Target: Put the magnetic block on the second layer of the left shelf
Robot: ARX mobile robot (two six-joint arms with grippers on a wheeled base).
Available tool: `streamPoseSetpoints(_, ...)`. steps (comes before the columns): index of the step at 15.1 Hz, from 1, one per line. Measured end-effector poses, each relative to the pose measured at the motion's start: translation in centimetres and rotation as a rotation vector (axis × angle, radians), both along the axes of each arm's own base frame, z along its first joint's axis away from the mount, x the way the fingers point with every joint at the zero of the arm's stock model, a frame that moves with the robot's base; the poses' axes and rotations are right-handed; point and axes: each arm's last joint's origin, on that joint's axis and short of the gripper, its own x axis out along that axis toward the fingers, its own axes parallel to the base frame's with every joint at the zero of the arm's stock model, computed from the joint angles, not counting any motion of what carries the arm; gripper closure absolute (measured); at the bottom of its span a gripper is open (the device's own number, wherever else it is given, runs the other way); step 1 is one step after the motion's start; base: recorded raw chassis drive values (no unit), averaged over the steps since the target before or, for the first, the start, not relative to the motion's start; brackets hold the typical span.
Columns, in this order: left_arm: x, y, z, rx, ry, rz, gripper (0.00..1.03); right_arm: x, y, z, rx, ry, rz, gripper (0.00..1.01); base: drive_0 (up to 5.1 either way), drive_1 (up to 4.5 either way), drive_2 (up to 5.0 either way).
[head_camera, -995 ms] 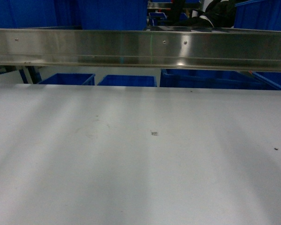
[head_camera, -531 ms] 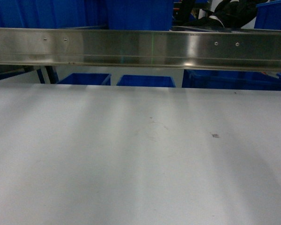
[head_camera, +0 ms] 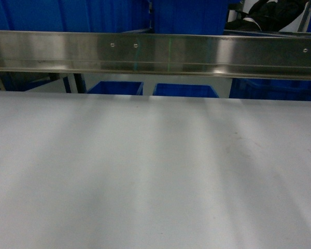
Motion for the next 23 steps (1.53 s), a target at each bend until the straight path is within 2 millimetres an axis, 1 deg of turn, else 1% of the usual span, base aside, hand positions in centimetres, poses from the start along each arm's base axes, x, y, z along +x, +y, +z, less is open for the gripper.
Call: streamPoseSetpoints(23, 0.0, 0.0, 0.0, 0.0, 0.0, 0.0, 0.05, 0.0, 0.0, 0.02, 0.0, 0.0, 0.0, 0.68, -5.0, 2.44, 2.4)
